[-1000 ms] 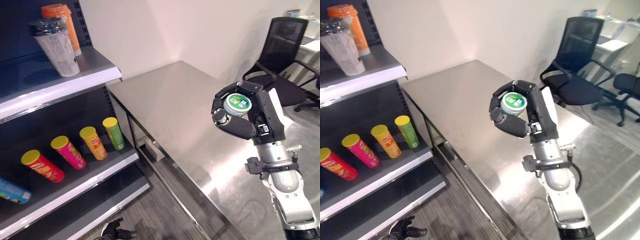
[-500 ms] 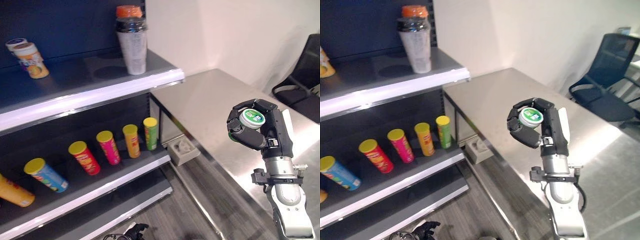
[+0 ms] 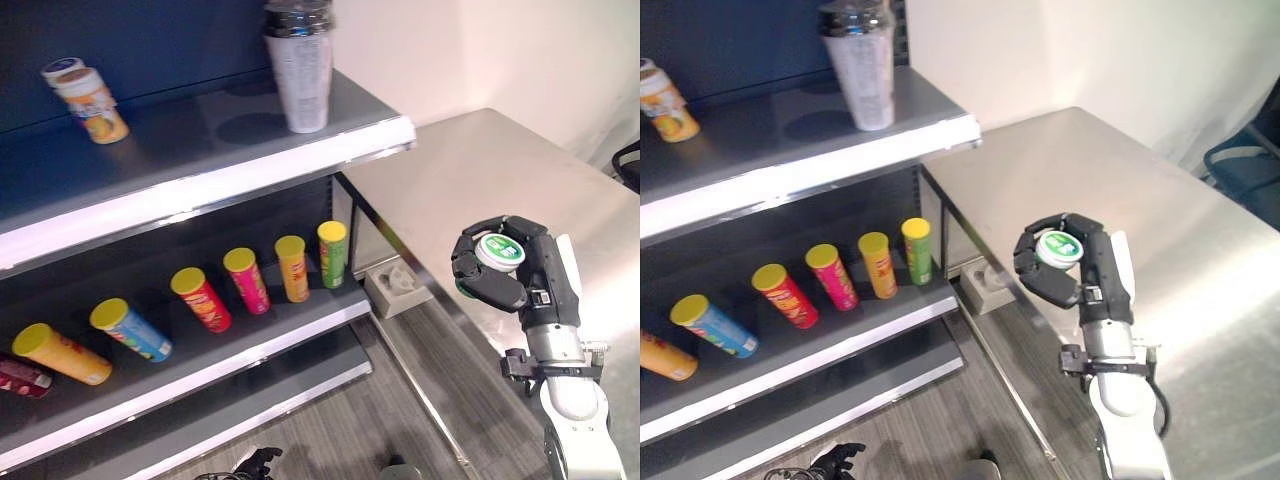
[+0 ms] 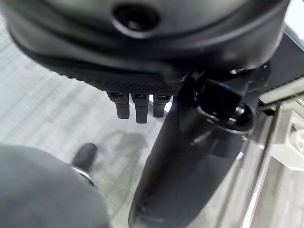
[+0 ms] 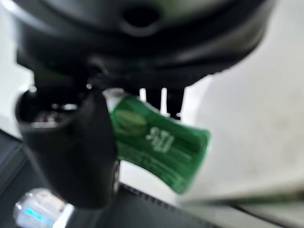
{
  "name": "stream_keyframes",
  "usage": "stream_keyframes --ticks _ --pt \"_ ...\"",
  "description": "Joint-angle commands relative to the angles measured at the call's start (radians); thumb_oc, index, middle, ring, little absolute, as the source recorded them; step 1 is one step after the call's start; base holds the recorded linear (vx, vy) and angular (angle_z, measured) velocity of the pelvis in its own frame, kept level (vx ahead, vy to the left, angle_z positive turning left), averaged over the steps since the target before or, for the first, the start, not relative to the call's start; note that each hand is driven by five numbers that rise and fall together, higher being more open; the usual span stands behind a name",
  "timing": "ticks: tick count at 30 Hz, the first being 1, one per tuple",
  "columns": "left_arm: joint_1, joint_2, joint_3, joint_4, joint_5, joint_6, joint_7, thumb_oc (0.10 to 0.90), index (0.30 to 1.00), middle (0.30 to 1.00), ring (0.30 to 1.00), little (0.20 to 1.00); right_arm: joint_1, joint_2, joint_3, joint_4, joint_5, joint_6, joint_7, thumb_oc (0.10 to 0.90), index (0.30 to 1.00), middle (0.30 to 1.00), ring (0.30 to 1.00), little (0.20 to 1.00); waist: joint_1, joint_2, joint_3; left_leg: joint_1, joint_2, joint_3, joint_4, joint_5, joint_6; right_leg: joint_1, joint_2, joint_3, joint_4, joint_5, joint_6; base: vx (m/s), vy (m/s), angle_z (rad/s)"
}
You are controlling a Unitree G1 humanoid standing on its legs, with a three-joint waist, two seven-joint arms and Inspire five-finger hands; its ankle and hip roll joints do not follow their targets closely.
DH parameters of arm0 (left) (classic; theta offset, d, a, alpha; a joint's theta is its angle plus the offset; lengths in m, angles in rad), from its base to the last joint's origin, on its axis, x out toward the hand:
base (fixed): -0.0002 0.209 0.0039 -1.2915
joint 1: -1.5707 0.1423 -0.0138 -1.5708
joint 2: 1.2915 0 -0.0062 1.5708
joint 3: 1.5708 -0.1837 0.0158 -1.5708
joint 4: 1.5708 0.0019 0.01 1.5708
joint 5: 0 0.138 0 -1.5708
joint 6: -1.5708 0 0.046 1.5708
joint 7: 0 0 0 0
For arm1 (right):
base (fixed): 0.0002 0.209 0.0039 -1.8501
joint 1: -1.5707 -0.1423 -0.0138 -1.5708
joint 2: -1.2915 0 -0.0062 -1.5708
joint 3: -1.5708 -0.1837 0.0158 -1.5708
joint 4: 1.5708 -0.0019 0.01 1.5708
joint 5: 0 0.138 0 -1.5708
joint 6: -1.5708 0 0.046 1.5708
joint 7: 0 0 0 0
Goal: Put the goods on the table back onto the shelves and tidy them up.
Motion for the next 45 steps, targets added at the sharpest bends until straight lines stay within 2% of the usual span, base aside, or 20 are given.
stream_keyframes --ticks 1,3,4,5,6,8,9,10,11,12,13,14,17,23,27,32,34,36,39,45 --pt "-0.040 -0.012 0.052 0.033 -0.035 -0.038 -0.017 0.800 0.900 0.900 0.900 0.900 -0.118 -0.009 -0.087 -0.135 -0.005 -0.106 -0.032 0.400 0.300 0.300 0.300 0.300 -0.021 -0.099 -0.047 0.057 -0.102 -0.008 0.004 -0.119 0.000 0.061 0.107 0.076 -0.061 0.127 -0.061 0.04 0.009 0.08" --pt "-0.037 -0.014 0.094 0.007 -0.050 -0.042 -0.005 0.800 0.900 0.900 0.900 0.900 -0.137 -0.018 -0.090 -0.125 0.004 -0.111 -0.037 0.400 0.300 0.300 0.300 0.300 0.001 -0.123 -0.025 0.017 -0.104 -0.038 0.143 -0.132 -0.009 0.091 0.084 0.084 -0.112 0.152 -0.072 0.00 0.000 0.00" --pt "-0.037 -0.014 0.095 0.007 -0.050 -0.042 -0.005 0.800 0.900 0.900 0.900 0.900 -0.138 -0.018 -0.090 -0.125 0.004 -0.111 -0.037 0.400 0.300 0.300 0.300 0.300 -0.001 -0.122 -0.026 0.010 -0.101 -0.039 0.154 -0.137 -0.009 0.090 0.085 0.083 -0.113 0.153 -0.072 -0.07 0.052 -0.04" --pt "-0.032 -0.015 0.130 0.000 -0.062 -0.041 0.005 0.800 0.900 0.900 0.900 0.900 -0.166 -0.020 -0.078 -0.110 0.011 -0.112 -0.043 0.400 0.300 0.300 0.300 0.300 0.016 -0.133 -0.017 -0.032 -0.081 -0.077 0.231 -0.156 -0.018 0.093 0.059 0.102 -0.125 0.161 -0.071 -0.08 0.105 -0.12" --pt "-0.026 -0.016 0.156 -0.002 -0.081 -0.039 0.011 0.800 0.900 0.900 0.900 0.900 -0.173 -0.022 -0.071 -0.111 0.012 -0.112 -0.043 0.400 0.300 0.300 0.300 0.300 0.016 -0.144 -0.021 -0.047 -0.035 -0.057 0.259 -0.161 -0.018 0.090 0.034 0.102 -0.125 0.163 -0.066 -0.07 0.106 -0.23" --pt "-0.026 -0.016 0.156 -0.003 -0.082 -0.039 0.011 0.800 0.900 0.900 0.900 0.900 -0.174 -0.022 -0.070 -0.111 0.012 -0.112 -0.043 0.400 0.300 0.300 0.300 0.300 0.015 -0.142 -0.019 -0.051 -0.030 -0.058 0.271 -0.169 -0.019 0.092 0.037 0.102 -0.125 0.162 -0.067 -0.01 0.100 -0.22" --pt "-0.014 -0.020 0.197 0.008 -0.099 -0.041 0.015 0.800 0.900 0.900 0.900 0.900 -0.167 -0.023 -0.072 -0.124 0.014 -0.109 -0.029 0.400 0.300 0.300 0.300 0.300 0.012 -0.140 -0.037 -0.010 0.072 0.005 0.221 -0.147 -0.007 0.080 0.002 0.104 -0.115 0.150 -0.057 0.10 0.367 -0.04" --pt "-0.004 -0.021 0.195 0.036 -0.077 -0.036 0.018 0.800 0.900 0.900 0.900 0.900 -0.161 -0.021 -0.060 -0.139 0.014 -0.108 -0.017 0.400 0.300 0.300 0.300 0.300 0.013 -0.118 -0.061 0.016 0.125 -0.014 0.161 -0.100 -0.012 0.072 -0.018 0.119 -0.109 0.125 -0.047 0.10 0.365 0.03" --pt "-0.003 -0.021 0.195 0.036 -0.077 -0.036 0.018 0.800 0.900 0.900 0.900 0.900 -0.160 -0.022 -0.060 -0.140 0.014 -0.108 -0.017 0.400 0.300 0.300 0.300 0.300 0.012 -0.117 -0.061 0.018 0.126 -0.014 0.158 -0.099 -0.013 0.073 -0.017 0.118 -0.108 0.124 -0.047 0.16 0.408 0.02" --pt "-0.008 -0.020 0.178 0.043 -0.055 -0.034 0.021 0.800 0.900 0.900 0.900 0.900 -0.152 -0.028 -0.052 -0.157 0.009 -0.109 -0.012 0.400 0.300 0.300 0.300 0.300 0.008 -0.098 -0.071 0.019 0.178 -0.053 0.119 -0.047 -0.028 0.070 -0.036 0.129 -0.098 0.102 -0.037 0.10 0.319 0.01" --pt "-0.014 -0.022 0.168 0.043 -0.046 -0.029 0.018 0.800 0.900 0.900 0.900 0.900 -0.151 -0.030 -0.045 -0.165 0.005 -0.110 -0.013 0.400 0.300 0.300 0.300 0.300 0.003 -0.085 -0.069 0.024 0.183 -0.058 0.094 -0.041 -0.031 0.069 -0.042 0.132 -0.092 0.094 -0.032 0.17 0.595 -0.02" --pt "-0.020 -0.042 0.136 0.045 -0.014 -0.029 0.014 0.800 0.900 0.900 0.900 0.900 -0.144 -0.019 -0.040 -0.167 0.012 -0.106 -0.004 0.400 0.300 0.300 0.300 0.300 -0.013 -0.048 -0.069 0.057 0.164 -0.028 0.004 -0.051 -0.052 0.070 -0.059 0.126 -0.092 0.099 -0.015 0.12 0.517 -0.04" --pt "-0.020 -0.045 0.115 0.041 0.010 -0.041 0.012 0.800 0.900 0.900 0.900 0.900 -0.144 -0.003 -0.034 -0.159 0.007 -0.103 -0.002 0.400 0.300 0.300 0.300 0.300 -0.024 -0.033 -0.066 0.054 0.126 -0.018 0.004 -0.075 -0.065 0.062 -0.083 0.134 -0.105 0.145 -0.002 0.05 0.287 0.03" --pt "-0.035 -0.024 0.116 0.048 -0.010 -0.047 0.021 0.800 0.900 0.900 0.900 0.900 -0.193 0.031 0.013 -0.171 0.019 -0.099 0.003 0.400 0.300 0.300 0.300 0.300 -0.011 -0.037 -0.034 0.059 0.019 -0.014 0.004 -0.122 -0.037 0.024 -0.168 0.177 -0.123 0.281 0.034 0.01 0.297 -0.14" --pt "-0.050 -0.028 0.116 0.055 -0.025 -0.051 0.028 0.800 0.900 0.900 0.900 0.900 -0.203 0.034 0.038 -0.191 0.026 -0.099 0.009 0.400 0.300 0.300 0.300 0.300 -0.007 -0.045 -0.019 0.061 -0.031 -0.020 0.004 -0.148 -0.015 0.017 -0.204 0.181 -0.145 0.325 0.039 -0.01 0.245 0.01" --pt "-0.029 -0.025 0.103 0.057 -0.044 -0.048 0.014 0.800 0.900 0.900 0.900 0.900 -0.210 0.032 0.109 -0.226 0.097 -0.102 0.032 0.400 0.300 0.300 0.300 0.300 0.011 -0.055 -0.023 0.068 -0.056 0.005 0.004 -0.153 -0.007 0.017 -0.216 0.062 -0.160 0.383 0.043 0.00 0.129 -0.29" --pt "-0.040 -0.025 0.067 0.070 -0.050 -0.042 0.005 0.800 0.900 0.900 0.900 0.900 -0.254 -0.027 0.230 -0.288 0.161 -0.111 0.061 0.400 0.300 0.300 0.300 0.300 0.023 -0.065 -0.027 0.071 -0.062 0.017 0.004 -0.151 -0.006 0.024 -0.212 0.008 -0.166 0.387 0.042 0.00 0.099 -0.31" --pt "-0.045 -0.025 0.054 0.069 -0.050 -0.039 0.002 0.800 0.900 0.900 0.900 0.900 -0.270 -0.051 0.267 -0.303 0.175 -0.114 0.062 0.400 0.300 0.300 0.300 0.300 0.026 -0.068 -0.027 0.073 -0.063 0.018 0.004 -0.151 -0.007 0.030 -0.209 -0.009 -0.167 0.386 0.042 -0.02 0.040 -0.31" --pt "-0.086 -0.026 -0.027 0.061 -0.051 -0.031 -0.009 0.800 0.900 0.900 0.900 0.900 -0.459 -0.183 0.512 -0.336 0.240 -0.128 0.041 0.400 0.300 0.300 0.300 0.300 0.053 -0.090 -0.034 0.078 -0.065 0.009 0.004 -0.149 -0.005 0.039 -0.196 -0.038 -0.170 0.382 0.042 -0.02 0.060 -0.10" --pt "-0.097 -0.020 -0.075 0.067 -0.072 -0.018 -0.014 0.800 0.900 0.900 0.900 0.900 -0.692 -0.255 0.694 -0.327 0.298 -0.137 -0.034 0.400 0.300 0.300 0.300 0.300 0.090 -0.116 -0.052 0.077 -0.064 -0.008 0.004 -0.148 -0.004 0.055 -0.191 -0.055 -0.170 0.378 0.040 -0.02 0.020 0.06"
